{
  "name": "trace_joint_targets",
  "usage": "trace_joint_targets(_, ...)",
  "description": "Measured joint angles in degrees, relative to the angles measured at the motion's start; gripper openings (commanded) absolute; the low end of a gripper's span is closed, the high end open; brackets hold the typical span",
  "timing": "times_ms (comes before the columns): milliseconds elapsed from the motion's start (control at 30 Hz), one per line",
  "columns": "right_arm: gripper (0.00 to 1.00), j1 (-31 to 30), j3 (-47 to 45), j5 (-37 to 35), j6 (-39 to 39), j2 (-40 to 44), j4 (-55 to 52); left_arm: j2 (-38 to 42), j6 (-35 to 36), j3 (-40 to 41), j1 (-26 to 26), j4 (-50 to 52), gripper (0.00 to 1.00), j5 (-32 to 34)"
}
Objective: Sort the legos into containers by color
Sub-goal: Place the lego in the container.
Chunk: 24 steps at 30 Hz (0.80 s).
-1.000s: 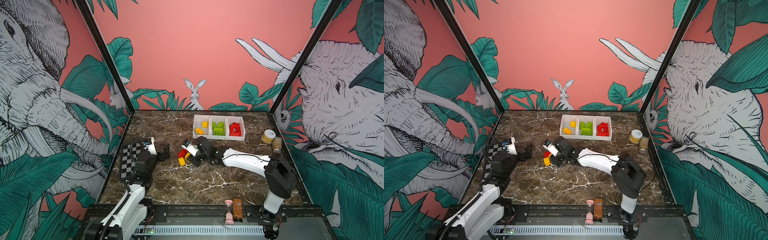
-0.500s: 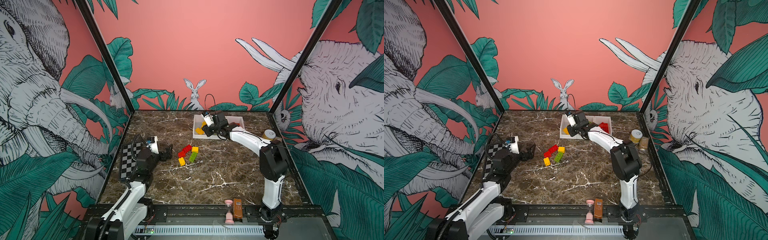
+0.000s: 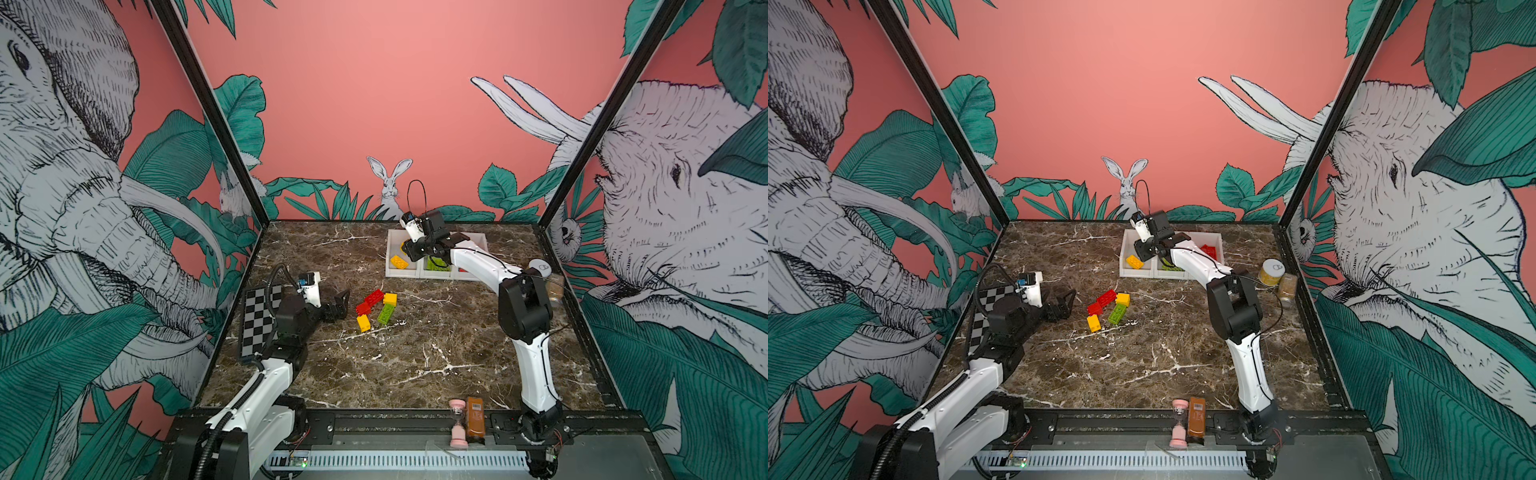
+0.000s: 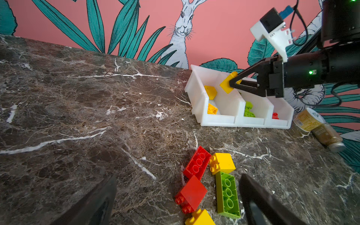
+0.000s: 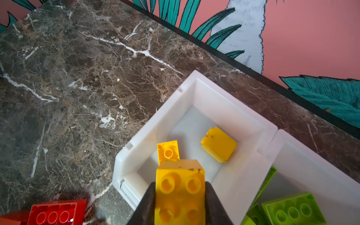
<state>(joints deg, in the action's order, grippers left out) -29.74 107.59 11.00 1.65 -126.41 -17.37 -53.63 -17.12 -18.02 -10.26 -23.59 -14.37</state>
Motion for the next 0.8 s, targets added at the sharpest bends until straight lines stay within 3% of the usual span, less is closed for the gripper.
trace_joint_targets(100,0.36,0.0,2.51,-0.04,-0.24,-1.9,-1.07,-0.13,0.07,-0.26,-0.04,0.0,0.98,0.0)
trace_joint_targets(200,0.56,0.0,4.28,-0.42,-0.98,-3.5,-1.99,-0.42,0.17,-0.7,-0.2,-0.17,0.99,-0.07)
trace_joint_targets(300,0.64,0.0,5.84,-0.9,-1.2,-4.52,-3.69,-0.42,0.22,-0.72,-0.22,-0.22,0.99,-0.07)
trace_joint_targets(533,0.7,-0.37,1.92,-0.9,-2.97,-1.73,-5.09,-0.35,0.28,-0.72,-0.24,-0.13,0.99,0.11)
trace_joint_targets(667,0.71,-2.08,-3.17,-2.91,-6.32,4.31,-10.03,-0.17,0.46,-0.72,-0.28,0.17,0.99,0.57)
trace_joint_targets(800,0.74,-7.52,-9.97,-6.21,-10.36,12.55,-11.98,0.83,0.81,-0.72,-0.48,0.63,0.98,1.68)
